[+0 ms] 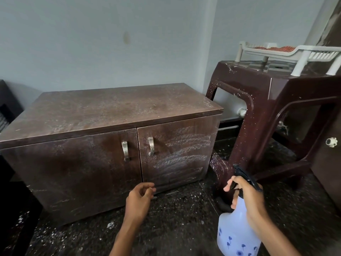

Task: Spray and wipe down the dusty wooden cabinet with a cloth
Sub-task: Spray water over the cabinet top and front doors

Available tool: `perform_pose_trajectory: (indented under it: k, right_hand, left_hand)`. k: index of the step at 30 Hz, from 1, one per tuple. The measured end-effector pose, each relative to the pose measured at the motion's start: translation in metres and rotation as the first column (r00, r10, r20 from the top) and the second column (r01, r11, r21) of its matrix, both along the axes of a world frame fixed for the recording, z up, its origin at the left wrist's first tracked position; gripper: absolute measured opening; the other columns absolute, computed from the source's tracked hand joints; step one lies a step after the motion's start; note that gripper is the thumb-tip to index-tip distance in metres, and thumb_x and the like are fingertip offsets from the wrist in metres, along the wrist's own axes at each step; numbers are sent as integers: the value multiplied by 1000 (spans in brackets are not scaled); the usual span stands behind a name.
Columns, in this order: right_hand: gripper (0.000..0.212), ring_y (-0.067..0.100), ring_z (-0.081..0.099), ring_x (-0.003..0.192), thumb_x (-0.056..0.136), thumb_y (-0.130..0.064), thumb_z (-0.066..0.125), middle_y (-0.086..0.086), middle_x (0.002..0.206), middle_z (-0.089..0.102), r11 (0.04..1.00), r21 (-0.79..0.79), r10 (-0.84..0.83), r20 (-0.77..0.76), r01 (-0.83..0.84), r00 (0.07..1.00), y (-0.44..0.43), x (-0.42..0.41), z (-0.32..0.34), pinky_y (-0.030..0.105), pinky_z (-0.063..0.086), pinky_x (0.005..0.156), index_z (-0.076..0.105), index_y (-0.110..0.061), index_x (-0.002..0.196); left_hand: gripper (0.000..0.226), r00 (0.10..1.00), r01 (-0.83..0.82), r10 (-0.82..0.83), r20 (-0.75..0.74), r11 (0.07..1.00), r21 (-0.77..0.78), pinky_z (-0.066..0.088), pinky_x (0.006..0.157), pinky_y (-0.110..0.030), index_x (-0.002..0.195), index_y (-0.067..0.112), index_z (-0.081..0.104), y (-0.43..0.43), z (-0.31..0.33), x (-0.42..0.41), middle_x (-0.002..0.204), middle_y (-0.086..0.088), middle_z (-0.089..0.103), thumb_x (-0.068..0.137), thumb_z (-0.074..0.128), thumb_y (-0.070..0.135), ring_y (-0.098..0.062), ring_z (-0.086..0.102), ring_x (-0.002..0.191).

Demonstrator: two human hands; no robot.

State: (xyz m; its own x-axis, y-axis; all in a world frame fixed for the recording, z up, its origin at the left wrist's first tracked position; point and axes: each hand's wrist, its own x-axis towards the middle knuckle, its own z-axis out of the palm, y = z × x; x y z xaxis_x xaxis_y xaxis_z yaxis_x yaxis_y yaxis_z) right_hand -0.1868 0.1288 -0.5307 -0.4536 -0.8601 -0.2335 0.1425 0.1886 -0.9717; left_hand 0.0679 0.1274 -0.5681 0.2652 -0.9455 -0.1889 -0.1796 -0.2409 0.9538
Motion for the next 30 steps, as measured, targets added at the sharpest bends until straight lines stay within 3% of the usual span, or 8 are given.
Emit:
perform_pose_trajectory:
  k: [4, 9, 13, 17, 21, 26, 30]
  right_hand:
    - [17, 21, 28, 45, 75, -9, 59, 13, 55, 34, 983, 101, 156, -42, -151, 987, 6, 7, -10, 25, 31, 46, 67, 6, 75]
    - [26, 18, 25, 37, 80, -3, 56, 10, 39, 32, 954, 104, 294, -169, -280, 941, 10, 19, -24, 23, 28, 44, 58, 8, 57]
    - [21, 19, 27, 32, 78, -4, 61, 8, 37, 35, 949, 140, 309, -209, -284, 928, 8, 13, -21, 21, 32, 40, 63, 6, 59]
    - [11, 16, 23, 36, 73, -1, 61, 7, 42, 31, 972, 147, 204, -149, -183, 967, 3, 0, -23, 19, 26, 41, 63, 8, 67]
    - [17, 15, 21, 33, 74, -3, 57, 16, 49, 40, 995, 95, 35, -82, -27, 996, -5, -12, -25, 22, 22, 45, 57, 11, 64]
    - [18, 17, 25, 41, 68, -5, 59, 22, 64, 49, 973, 227, 71, -93, -48, 993, -6, -21, -33, 21, 27, 45, 60, 13, 73]
    - [15, 17, 28, 42, 73, -2, 59, 3, 37, 49, 958, 283, 85, -152, -39, 985, -2, -22, -43, 24, 30, 48, 63, 11, 77]
  left_hand:
    - [19, 1000, 6, -6, -4, 1000, 11, 47, 74, -31, 80, 23, 61, 1, -1, 1, 84, 0, 69, 90, 54, 9, -16, 64, 79]
    - [15, 1000, 10, -9, -14, 1000, 28, 47, 69, -26, 84, 19, 63, 3, -3, 4, 81, 2, 68, 89, 54, 8, -16, 64, 78]
    - [17, 1000, 17, -17, -7, 999, 39, 51, 79, -39, 84, 20, 63, 3, -4, 7, 85, -3, 69, 90, 52, 8, -22, 64, 83]
    - [20, 1000, 12, -12, -11, 999, 42, 51, 85, -44, 82, 21, 63, 3, -4, 9, 86, -7, 69, 91, 51, 7, -26, 64, 88]
    - [22, 1000, 19, -19, -7, 999, 49, 50, 87, -47, 79, 24, 61, 3, -4, 10, 87, -8, 69, 90, 52, 7, -28, 64, 90]
    - [23, 1000, 14, -13, -17, 999, 48, 50, 88, -44, 79, 25, 61, 4, -4, 12, 85, -3, 68, 91, 52, 7, -26, 64, 89]
    - [23, 999, 31, -31, -15, 998, 49, 51, 87, -41, 79, 25, 60, 6, -2, 11, 88, -4, 68, 91, 51, 8, -20, 63, 84]
